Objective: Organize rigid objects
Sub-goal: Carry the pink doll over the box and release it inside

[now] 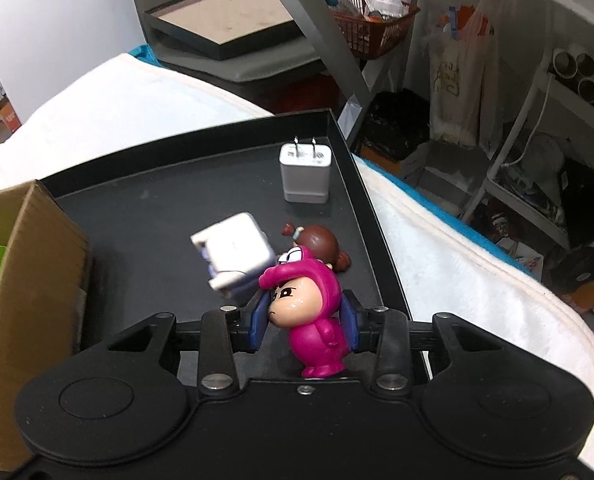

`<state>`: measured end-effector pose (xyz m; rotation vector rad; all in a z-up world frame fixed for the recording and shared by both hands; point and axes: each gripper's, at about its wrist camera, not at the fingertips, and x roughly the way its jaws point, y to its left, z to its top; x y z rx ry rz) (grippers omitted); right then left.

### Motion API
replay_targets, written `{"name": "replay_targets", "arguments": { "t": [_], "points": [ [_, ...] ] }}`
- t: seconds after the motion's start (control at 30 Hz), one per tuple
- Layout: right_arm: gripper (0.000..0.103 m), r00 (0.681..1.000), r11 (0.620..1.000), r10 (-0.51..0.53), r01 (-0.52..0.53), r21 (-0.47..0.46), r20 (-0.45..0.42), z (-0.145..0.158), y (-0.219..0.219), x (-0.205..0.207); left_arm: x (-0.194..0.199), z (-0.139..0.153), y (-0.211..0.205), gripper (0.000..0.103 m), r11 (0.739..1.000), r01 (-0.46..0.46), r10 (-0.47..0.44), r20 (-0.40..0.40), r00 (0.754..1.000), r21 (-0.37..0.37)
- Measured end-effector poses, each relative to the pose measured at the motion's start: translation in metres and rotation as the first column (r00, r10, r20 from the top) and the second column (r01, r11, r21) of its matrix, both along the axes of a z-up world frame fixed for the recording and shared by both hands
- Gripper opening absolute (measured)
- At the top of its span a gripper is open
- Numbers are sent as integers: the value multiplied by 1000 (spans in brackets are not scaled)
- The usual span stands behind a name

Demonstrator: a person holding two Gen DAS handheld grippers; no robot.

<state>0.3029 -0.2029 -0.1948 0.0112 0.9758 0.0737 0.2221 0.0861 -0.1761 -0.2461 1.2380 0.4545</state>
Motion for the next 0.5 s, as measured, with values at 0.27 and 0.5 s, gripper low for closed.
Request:
{"name": "replay_targets", "arguments": {
  "t": [0.27, 0.5],
  "points": [
    [37, 999, 999, 14, -15, 30, 29, 16, 12, -7, -8, 1, 7, 82, 1000, 1, 0, 34, 999, -23],
    [37, 998, 996, 30, -35, 78, 57, 31, 24, -12, -14, 1, 14, 82, 1000, 14, -13, 54, 998, -22]
  ]
}}
